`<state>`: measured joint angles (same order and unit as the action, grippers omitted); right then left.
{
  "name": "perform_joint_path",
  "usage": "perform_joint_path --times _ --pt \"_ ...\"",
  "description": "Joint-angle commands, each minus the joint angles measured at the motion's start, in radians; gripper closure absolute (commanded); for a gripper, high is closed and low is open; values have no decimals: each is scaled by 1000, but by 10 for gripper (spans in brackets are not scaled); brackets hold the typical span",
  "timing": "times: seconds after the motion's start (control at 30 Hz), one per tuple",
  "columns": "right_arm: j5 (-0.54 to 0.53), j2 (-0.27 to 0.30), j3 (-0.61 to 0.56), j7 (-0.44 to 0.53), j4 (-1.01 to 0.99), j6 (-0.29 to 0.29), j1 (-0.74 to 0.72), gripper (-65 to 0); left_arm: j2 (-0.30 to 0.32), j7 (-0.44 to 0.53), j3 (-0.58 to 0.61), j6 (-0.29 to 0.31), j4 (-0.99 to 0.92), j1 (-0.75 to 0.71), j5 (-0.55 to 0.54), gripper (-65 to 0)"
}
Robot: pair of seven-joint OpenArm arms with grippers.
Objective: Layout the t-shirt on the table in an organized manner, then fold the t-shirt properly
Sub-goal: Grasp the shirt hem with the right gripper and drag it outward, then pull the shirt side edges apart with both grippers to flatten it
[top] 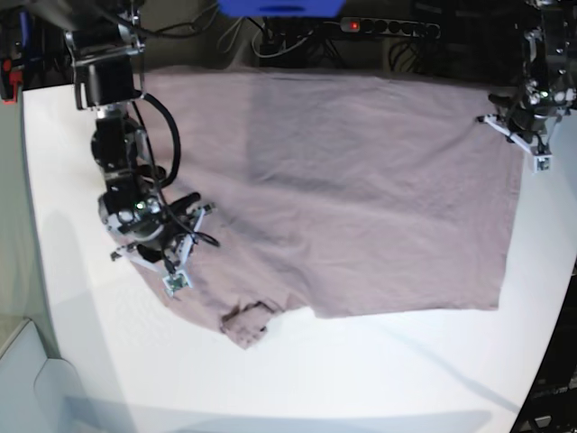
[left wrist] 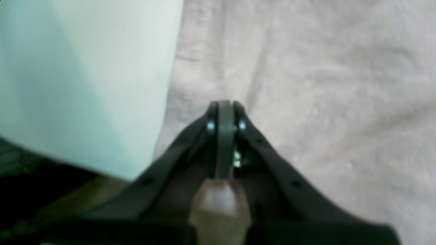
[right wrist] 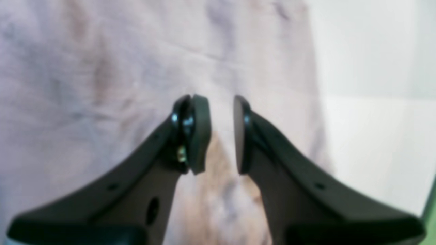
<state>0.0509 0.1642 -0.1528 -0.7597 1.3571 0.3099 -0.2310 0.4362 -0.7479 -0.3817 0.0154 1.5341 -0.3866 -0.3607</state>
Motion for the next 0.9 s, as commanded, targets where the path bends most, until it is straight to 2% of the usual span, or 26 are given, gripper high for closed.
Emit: perform_joint_path --times 0.0,0.07,0.2,0.43,0.57,0.73,0.87 --pt "-4 -1 -3 15 -9 -5 -31 -133 14 -28 -33 -9 4 -15 15 -4" --pt "-6 -2 -3 21 -54 -5 -46 -133 14 -32 -78 -9 12 -28 13 -4" --pt "-6 -2 -3 111 -106 -5 -41 -133 14 -32 -139 -9 85 -62 13 -4" --pt "-4 -2 -4 180 -193 -5 -48 -133 13 -35 -156 -9 217 -58 13 -4" --pt "-4 -1 -4 207 -253 -5 -81 -133 -35 -35 -156 -10 285 16 21 -4" --pt "-4 5 -4 208 -334 -5 -135 -133 -96 -35 -144 -10 158 171 22 -4" --pt "-4 25 -3 211 -376 -5 -172 -133 -99 -35 -84 -10 4 254 24 -4"
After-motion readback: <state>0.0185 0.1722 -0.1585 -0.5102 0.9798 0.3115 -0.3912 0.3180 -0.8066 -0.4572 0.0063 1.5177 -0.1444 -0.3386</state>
